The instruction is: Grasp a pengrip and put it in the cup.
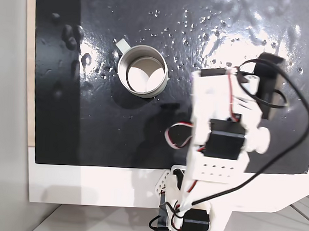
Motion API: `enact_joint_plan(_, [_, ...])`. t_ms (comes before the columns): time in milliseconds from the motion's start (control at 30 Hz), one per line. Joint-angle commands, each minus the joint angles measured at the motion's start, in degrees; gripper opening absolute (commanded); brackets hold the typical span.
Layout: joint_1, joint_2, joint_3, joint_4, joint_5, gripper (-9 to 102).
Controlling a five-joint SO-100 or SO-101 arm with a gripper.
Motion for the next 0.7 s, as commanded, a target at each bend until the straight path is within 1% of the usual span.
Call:
enact_joint_plan(0, [-8.2, -2.8, -8.7, 2.6, 5.4, 0])
enact_joint_plan(133, [-13.7, -11.7, -18.5, 6.4, 9.7, 0])
enact_joint_plan(367, [-17.4, -18.6, -20.2, 6.2, 11.5, 0])
enact_joint_plan(533, [-19.2, -20.3, -20.2, 5.8, 12.1, 1])
enact_joint_plan(567, [-19.2, -20.4, -20.1, 5.8, 12.5, 7])
enact_joint_plan(633, [-19.0, -20.4, -19.7, 5.9, 12.6, 26])
enact_joint_plan(667, [-19.0, -20.4, -19.5, 6.1, 12.2, 32])
